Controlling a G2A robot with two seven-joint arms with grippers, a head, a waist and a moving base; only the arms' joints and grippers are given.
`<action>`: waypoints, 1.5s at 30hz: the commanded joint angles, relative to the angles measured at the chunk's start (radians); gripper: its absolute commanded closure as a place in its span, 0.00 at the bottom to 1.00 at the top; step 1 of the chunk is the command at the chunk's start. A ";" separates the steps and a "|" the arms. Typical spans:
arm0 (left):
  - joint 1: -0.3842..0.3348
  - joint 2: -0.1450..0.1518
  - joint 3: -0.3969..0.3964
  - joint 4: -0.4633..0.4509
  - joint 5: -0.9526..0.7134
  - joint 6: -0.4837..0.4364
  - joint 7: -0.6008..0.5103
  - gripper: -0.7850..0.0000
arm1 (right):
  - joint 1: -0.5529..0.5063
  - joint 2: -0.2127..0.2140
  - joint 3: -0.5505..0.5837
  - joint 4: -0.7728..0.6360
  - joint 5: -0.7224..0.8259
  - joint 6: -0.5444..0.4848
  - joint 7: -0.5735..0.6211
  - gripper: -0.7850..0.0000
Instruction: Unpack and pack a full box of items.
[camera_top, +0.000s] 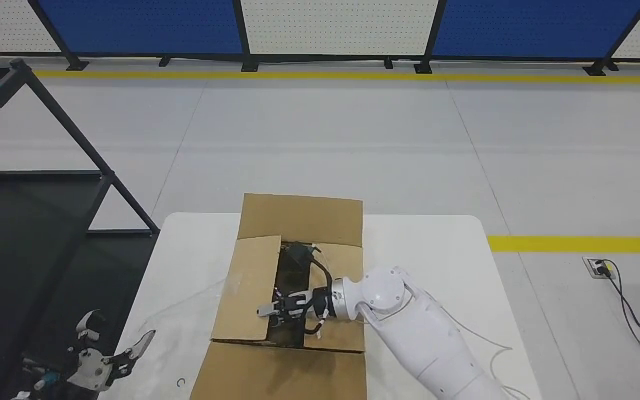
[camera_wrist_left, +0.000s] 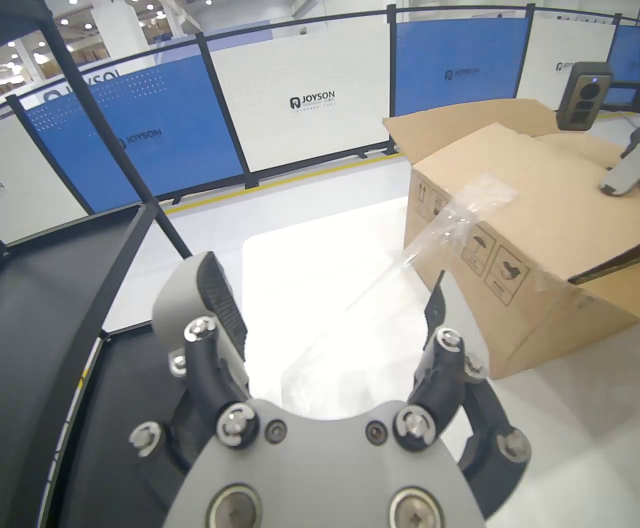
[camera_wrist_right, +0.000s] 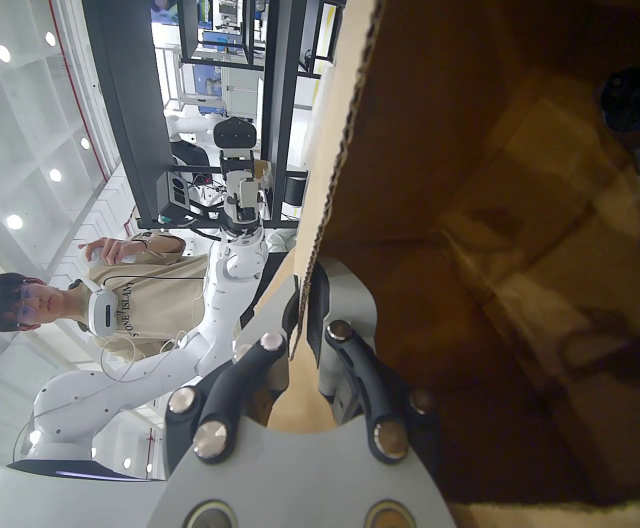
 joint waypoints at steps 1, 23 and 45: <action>0.002 0.000 0.007 -0.006 0.012 -0.005 -0.008 0.00 | -0.001 0.001 0.001 -0.008 -0.006 0.003 -0.002 0.00; -0.005 0.002 0.063 -0.007 0.155 -0.108 0.102 0.00 | -0.196 0.102 0.218 -0.484 -0.273 0.037 -0.105 0.00; 0.021 0.014 0.021 -0.020 0.029 -0.352 0.057 0.00 | -0.248 0.131 0.364 -0.467 -0.229 -0.113 -0.229 0.00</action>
